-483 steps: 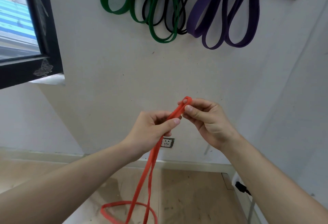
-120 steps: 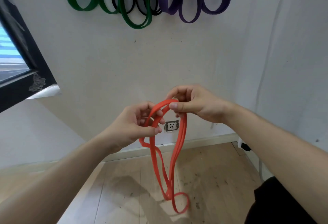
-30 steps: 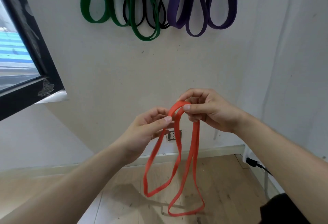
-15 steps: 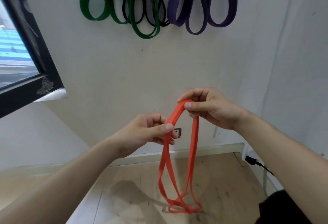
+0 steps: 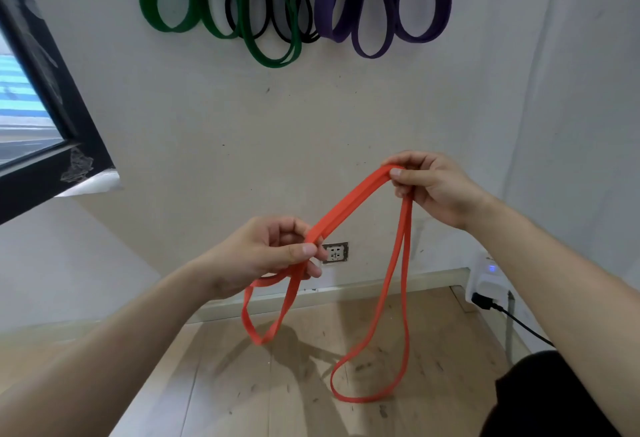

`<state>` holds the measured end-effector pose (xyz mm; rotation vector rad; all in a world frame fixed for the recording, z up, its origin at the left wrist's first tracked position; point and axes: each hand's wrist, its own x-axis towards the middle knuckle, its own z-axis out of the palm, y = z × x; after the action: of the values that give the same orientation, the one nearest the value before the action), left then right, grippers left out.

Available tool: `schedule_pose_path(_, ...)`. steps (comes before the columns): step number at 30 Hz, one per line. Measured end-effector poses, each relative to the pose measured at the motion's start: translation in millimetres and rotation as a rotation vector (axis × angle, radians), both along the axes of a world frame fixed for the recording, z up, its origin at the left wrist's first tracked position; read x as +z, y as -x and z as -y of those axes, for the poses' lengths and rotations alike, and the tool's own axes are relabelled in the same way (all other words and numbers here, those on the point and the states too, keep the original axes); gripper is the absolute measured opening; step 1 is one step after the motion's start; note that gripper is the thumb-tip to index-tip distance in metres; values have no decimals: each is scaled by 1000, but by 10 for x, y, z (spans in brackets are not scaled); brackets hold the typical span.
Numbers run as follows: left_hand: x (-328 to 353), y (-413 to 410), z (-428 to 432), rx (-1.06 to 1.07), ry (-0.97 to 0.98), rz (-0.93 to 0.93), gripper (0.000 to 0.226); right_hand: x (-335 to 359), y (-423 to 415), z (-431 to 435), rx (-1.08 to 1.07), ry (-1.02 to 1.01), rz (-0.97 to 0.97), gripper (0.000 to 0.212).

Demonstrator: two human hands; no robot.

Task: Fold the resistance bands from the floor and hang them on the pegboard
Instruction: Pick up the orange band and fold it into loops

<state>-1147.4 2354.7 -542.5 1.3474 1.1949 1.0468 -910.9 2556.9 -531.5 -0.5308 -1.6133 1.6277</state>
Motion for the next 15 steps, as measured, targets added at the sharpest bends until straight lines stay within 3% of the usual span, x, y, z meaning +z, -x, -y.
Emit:
schedule_pose_path(3, -18, -10, -6, 59, -23, -6, 27, -82, -50, -84, -43, -18, 71, 17)
schedule_pose_path(5, -24, -29, -5, 111, -60, 3, 24, -164, -68, -120, 0, -110, 215, 15)
schedule_pose_path(10, 28, -72, 17, 122, -100, 113, 15, -274, 15, 69, 449, -209, 620, 40)
schedule_pose_path(12, 33, -106, 21, 92, -96, 119, 16, -252, 141, 255, 590, -218, 628, 47)
schedule_pose_path(15, 17, -137, 15, 68, -93, 101, 20, -132, 336, 549, 627, -209, 468, 40)
